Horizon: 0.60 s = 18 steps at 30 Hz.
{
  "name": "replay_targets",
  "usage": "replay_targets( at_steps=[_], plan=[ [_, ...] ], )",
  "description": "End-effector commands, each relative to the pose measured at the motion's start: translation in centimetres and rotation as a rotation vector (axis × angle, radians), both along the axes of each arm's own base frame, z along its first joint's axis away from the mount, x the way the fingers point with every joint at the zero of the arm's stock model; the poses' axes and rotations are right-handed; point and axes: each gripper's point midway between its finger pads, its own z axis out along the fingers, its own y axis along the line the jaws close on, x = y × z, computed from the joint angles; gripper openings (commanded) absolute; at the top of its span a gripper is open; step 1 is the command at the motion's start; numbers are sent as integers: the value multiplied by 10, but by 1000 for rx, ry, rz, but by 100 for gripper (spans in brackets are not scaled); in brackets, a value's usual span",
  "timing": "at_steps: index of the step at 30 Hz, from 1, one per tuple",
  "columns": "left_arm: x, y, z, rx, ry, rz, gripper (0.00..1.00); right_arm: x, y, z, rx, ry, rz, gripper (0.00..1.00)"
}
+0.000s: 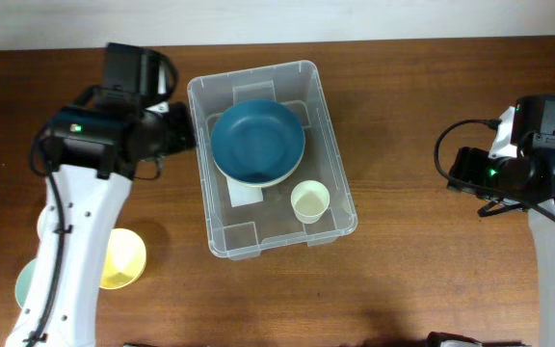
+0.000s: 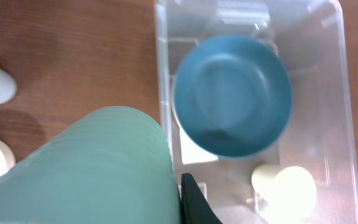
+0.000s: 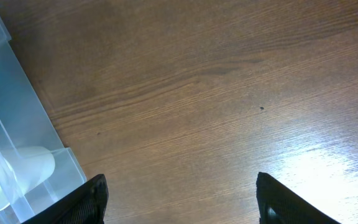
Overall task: Pack container
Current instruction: 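Place the mint-green cup into the container beside the cream cup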
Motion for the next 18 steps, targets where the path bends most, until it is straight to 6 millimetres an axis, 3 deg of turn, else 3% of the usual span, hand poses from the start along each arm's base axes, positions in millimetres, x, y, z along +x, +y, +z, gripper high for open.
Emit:
replay_targets(
  at_steps=[1, 12, 18],
  plan=[
    [-4, -20, -4, 6, 17, -41, 0, -1, -1, -1, 11, 3, -14, 72],
    [-32, -123, -6, -23, -7, -291, 1, -2, -1, -2, 10, 5, -14, 72],
    [-35, -175, -48, -25, 87, -376, 1, -1, -1, -2, 11, 4, -14, 72]
  ],
)
